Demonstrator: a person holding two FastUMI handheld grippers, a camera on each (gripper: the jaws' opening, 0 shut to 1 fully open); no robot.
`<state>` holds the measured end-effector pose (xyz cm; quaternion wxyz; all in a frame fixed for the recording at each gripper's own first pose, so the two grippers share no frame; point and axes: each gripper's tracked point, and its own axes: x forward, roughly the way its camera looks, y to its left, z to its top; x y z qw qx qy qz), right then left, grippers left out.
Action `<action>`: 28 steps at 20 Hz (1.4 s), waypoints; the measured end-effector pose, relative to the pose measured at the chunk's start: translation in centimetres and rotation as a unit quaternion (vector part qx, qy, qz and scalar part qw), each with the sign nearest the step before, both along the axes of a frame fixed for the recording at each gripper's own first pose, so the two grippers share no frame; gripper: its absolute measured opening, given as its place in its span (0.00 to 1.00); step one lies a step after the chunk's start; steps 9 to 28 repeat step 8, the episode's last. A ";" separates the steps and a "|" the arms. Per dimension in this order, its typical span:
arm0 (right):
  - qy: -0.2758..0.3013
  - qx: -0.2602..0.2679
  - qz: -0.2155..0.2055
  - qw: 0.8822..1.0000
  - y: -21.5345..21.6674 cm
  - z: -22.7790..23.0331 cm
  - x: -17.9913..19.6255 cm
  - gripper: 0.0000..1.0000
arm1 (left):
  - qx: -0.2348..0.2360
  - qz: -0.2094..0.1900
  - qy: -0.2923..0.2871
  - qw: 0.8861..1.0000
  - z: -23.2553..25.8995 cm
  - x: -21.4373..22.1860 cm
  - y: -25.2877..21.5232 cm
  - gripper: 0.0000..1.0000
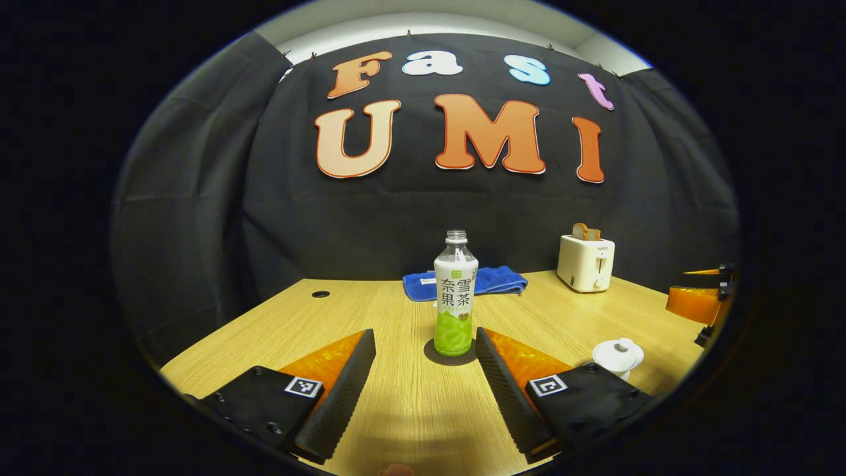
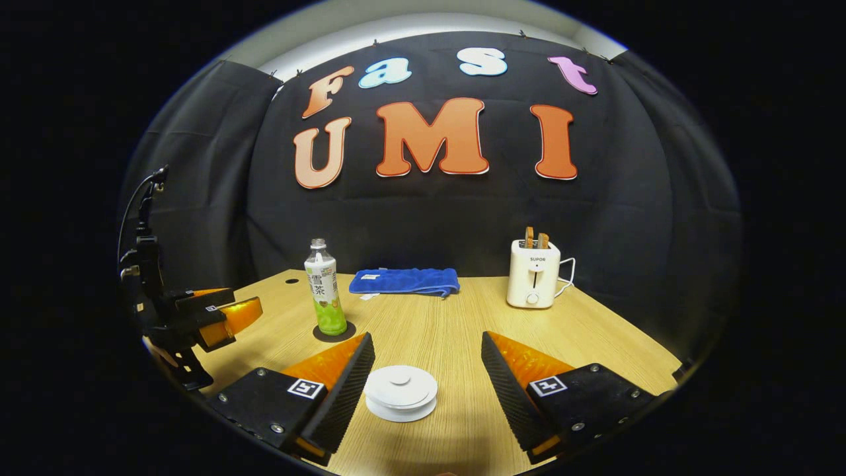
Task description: Open the teacup lid with one hand, grasp the water bottle and pour water into the teacup with the other hand; after pouring, place the water bottle on the coaster and then close the teacup lid.
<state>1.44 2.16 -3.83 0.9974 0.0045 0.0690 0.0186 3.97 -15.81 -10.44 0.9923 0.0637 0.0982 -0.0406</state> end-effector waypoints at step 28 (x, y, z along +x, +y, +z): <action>0.001 0.000 -0.001 1.000 0.0 -0.1 0.1 0.97 | -0.009 0.000 0.013 1.000 -0.6 0.0 -0.1 0.98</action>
